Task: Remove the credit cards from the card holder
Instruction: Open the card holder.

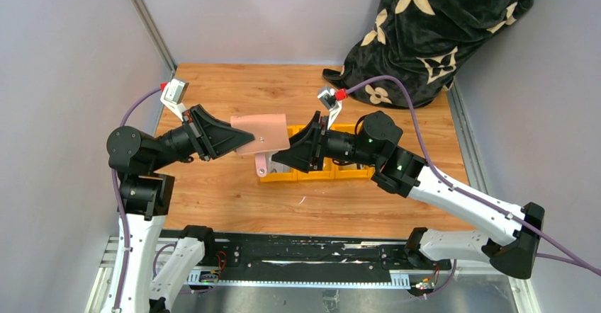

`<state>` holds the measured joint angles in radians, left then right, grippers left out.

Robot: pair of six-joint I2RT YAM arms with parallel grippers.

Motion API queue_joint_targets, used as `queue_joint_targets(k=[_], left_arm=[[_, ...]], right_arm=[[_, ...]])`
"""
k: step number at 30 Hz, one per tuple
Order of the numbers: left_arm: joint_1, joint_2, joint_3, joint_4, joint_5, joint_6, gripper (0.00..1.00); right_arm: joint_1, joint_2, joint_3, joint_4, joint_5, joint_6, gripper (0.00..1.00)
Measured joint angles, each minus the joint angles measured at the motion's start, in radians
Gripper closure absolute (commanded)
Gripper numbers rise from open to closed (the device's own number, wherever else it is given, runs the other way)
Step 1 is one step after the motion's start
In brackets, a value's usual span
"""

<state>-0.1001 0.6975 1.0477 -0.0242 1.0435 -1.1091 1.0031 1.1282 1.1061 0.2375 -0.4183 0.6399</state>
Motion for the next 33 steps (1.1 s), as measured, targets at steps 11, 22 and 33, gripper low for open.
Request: queue_joint_targets(k=[11,22,33], left_arm=[[0.000,-0.016,-0.025,0.005,0.002,-0.001,1.00],[0.002,0.010,0.083,-0.313,-0.057,0.389,0.02],[0.002,-0.126,0.134,-0.679,-0.254,1.286,0.00]], right_arm=[[-0.013,0.022,-0.002,0.121,-0.014,0.109,0.59],[-0.025,0.076,0.016,0.135,0.010,0.190,1.00],[0.003,0.166,0.404,-0.615,0.339,-0.015,1.00]])
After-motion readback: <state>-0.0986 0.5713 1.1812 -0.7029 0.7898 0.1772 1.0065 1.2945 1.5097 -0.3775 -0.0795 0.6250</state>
